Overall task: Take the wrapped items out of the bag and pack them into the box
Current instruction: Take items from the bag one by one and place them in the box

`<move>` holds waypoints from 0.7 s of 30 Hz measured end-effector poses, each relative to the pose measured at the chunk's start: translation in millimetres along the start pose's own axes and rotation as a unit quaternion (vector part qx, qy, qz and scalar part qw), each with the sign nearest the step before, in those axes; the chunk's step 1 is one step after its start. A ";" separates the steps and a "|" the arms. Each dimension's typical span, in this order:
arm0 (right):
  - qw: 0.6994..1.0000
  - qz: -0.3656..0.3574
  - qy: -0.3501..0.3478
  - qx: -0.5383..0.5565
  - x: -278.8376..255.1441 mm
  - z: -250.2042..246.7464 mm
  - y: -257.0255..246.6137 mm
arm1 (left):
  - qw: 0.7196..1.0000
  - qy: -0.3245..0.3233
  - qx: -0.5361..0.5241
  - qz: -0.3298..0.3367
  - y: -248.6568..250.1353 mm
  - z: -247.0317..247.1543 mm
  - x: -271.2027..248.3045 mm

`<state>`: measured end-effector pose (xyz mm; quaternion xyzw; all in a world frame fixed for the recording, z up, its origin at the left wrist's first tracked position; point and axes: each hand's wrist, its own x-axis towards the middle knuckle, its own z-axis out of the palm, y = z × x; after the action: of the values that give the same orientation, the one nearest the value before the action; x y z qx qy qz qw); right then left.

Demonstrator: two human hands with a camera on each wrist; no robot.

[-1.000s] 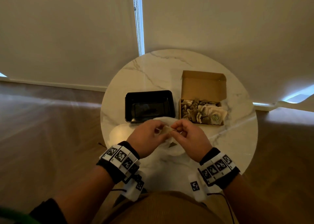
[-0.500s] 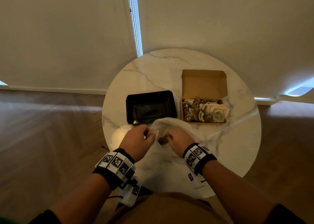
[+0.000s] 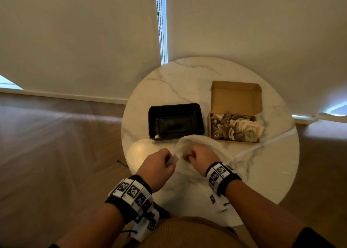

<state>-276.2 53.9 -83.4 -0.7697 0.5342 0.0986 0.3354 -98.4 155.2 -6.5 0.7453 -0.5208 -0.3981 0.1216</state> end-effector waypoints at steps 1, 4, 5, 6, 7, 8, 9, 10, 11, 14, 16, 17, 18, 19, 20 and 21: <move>1.000 0.002 0.012 0.025 -5.6 -6.0 0.8 | 1.000 0.003 -0.002 0.003 -1.1 -0.3 0.6; 0.990 0.012 0.042 0.133 -27.0 -26.6 3.8 | 1.000 0.004 -0.013 0.011 -4.6 1.7 3.0; 0.983 0.018 0.055 0.174 -34.1 -33.2 5.1 | 1.000 0.001 -0.019 0.010 -5.0 2.9 3.5; 0.973 0.025 0.066 0.219 -40.6 -39.5 6.1 | 1.000 -0.004 -0.022 0.009 -4.9 4.3 3.9; 0.962 0.033 0.069 0.261 -46.5 -45.0 6.9 | 1.000 -0.005 -0.024 0.008 -4.6 6.0 4.6; 0.952 0.043 0.066 0.296 -52.3 -49.2 7.9 | 1.000 -0.007 -0.023 0.007 -3.7 8.0 5.2; 0.943 0.052 0.063 0.323 -56.8 -51.6 10.2 | 1.000 -0.007 -0.023 0.009 -2.5 9.9 5.8; 0.934 0.060 0.061 0.347 -59.9 -53.2 13.0 | 1.000 -0.006 -0.021 0.012 -0.5 11.0 6.5; 0.924 0.069 0.057 0.371 -62.3 -54.1 16.2 | 1.000 -0.006 -0.023 0.017 1.5 12.1 7.2; 0.884 0.094 0.038 0.456 -69.1 -54.8 21.7 | 0.998 -0.011 -0.047 0.029 8.4 14.4 9.7; 0.856 0.102 0.027 0.507 -76.3 -56.1 20.3 | 0.997 -0.022 -0.060 0.036 13.6 16.3 10.1; 0.841 0.104 0.020 0.531 -79.9 -56.9 18.7 | 0.997 -0.028 -0.056 0.043 16.1 18.2 11.2; 0.829 0.105 0.013 0.550 -82.9 -56.9 16.9 | 0.997 -0.033 -0.043 0.052 19.4 19.4 12.2; 0.822 0.102 0.006 0.560 -85.5 -56.3 15.6 | 0.997 -0.036 -0.030 0.063 22.1 21.0 13.6; 0.821 0.096 0.001 0.563 -87.4 -55.1 15.0 | 0.997 -0.040 -0.017 0.072 25.8 22.1 14.4; 0.824 0.088 -0.004 0.559 -88.9 -53.7 14.8 | 0.996 -0.040 -0.010 0.078 28.2 23.8 16.0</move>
<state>-336.9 84.7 -3.5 -0.3993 0.5622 -0.1849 0.7002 -132.4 134.8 -12.7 0.6842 -0.5781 -0.4224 0.1387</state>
